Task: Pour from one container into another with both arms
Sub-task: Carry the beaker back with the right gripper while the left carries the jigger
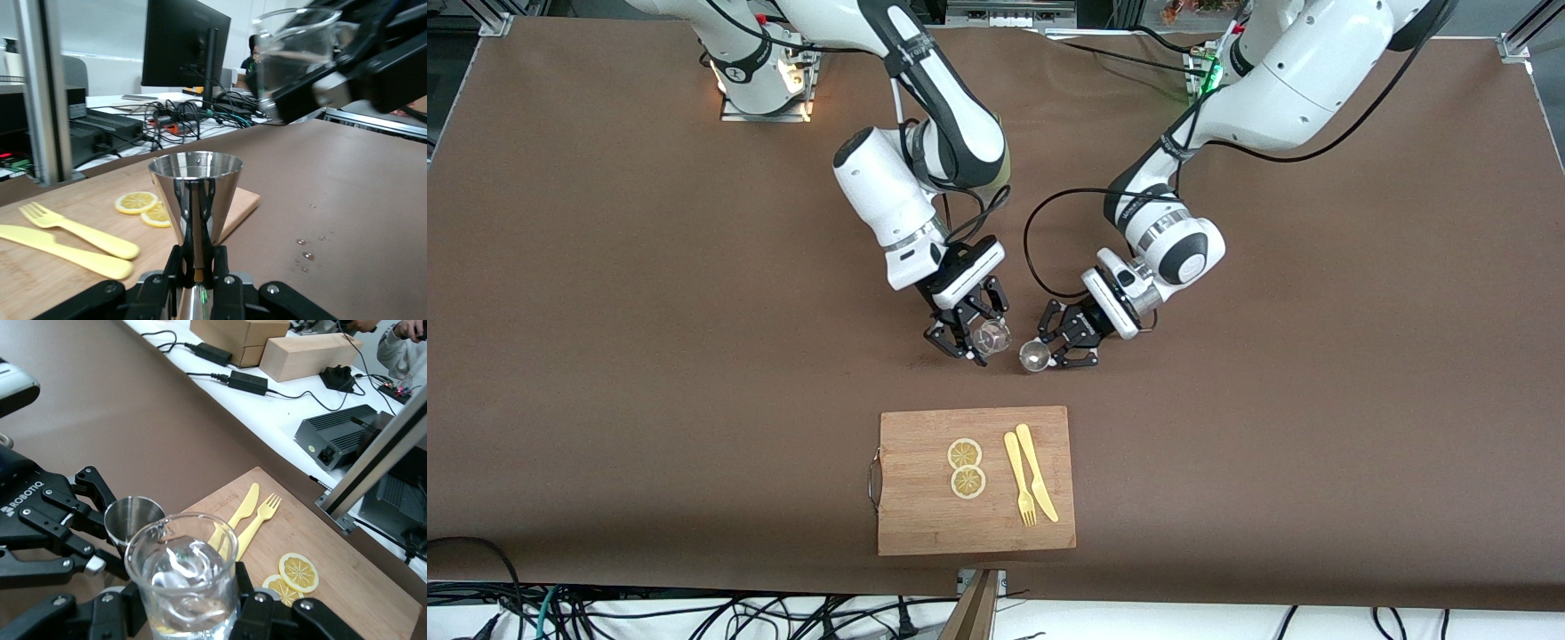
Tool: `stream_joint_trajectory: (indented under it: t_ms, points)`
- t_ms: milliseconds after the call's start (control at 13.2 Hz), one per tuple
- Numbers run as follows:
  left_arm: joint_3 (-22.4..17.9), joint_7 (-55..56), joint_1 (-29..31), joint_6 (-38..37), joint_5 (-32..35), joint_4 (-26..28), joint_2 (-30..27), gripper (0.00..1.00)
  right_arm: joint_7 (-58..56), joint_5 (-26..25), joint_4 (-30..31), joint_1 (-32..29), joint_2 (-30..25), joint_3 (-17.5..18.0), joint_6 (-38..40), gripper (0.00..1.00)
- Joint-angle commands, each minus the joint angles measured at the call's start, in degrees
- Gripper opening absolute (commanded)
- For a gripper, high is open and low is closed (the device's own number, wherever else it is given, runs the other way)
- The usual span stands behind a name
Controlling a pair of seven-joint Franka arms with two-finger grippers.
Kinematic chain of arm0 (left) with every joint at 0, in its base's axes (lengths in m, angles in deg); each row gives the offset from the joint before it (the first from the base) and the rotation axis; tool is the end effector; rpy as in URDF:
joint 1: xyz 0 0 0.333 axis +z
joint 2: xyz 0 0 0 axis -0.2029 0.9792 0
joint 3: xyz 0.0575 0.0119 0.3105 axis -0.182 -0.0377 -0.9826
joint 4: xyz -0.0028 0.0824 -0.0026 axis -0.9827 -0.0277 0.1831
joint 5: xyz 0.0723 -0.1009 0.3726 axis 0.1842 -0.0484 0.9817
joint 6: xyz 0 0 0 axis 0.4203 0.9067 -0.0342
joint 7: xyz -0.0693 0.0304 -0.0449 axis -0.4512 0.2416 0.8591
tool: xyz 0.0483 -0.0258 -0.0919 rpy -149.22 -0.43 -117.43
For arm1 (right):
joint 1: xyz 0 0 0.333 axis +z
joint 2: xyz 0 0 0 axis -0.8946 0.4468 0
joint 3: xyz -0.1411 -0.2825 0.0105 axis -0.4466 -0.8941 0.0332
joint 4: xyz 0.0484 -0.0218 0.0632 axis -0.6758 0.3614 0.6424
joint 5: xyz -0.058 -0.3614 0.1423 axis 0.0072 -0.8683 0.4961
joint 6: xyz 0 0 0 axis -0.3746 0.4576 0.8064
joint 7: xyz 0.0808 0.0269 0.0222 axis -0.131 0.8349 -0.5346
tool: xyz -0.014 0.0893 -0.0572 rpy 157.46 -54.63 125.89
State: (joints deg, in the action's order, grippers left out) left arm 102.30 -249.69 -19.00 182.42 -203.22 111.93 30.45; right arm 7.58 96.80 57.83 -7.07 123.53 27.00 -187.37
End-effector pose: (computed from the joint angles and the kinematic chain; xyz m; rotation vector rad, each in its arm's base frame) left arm 0.5478 -0.3007 0.1454 1.9171 -0.8364 1.3689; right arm 0.5436 0.4320 0.3168 -2.4018 -1.2051 -1.2168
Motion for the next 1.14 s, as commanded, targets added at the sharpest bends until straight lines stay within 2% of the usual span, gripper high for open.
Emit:
stream_joint_trajectory:
  t_ms: [0,152,379,530,682,909,1061]
  points:
    - [4.4,-20.4,8.7,-6.4,-0.1,7.0,-2.2,0.0,0.3,4.5,4.9,-0.4,-5.1,0.0,0.5,0.36]
    - [6.9,-20.3,13.9,-12.3,3.5,11.2,-2.2,0.0,0.3,5.3,5.7,-2.0,-6.1,-0.8,3.5,0.36]
    - [6.6,-17.1,21.6,-23.5,17.6,16.0,-2.2,0.0,-0.4,5.5,5.0,-8.8,-6.2,-1.9,17.1,0.36]
    - [5.6,-15.9,26.2,-29.1,26.1,18.0,-2.6,0.0,-2.0,5.5,5.0,-9.5,-6.3,-6.1,25.0,0.36]
    - [1.5,-12.1,28.8,-35.2,36.6,18.9,-4.2,0.0,-5.0,5.5,4.5,-11.7,-6.1,-9.5,34.4,0.36]
    - [-9.0,-6.0,29.9,-44.7,52.4,19.0,-6.4,0.0,-15.0,5.5,2.9,-21.7,-4.7,-9.5,48.0,0.36]
    - [-12.8,-2.7,32.5,-47.6,61.9,18.5,-7.4,0.0,-22.7,5.6,1.4,-26.9,-2.0,-9.4,57.0,0.36]
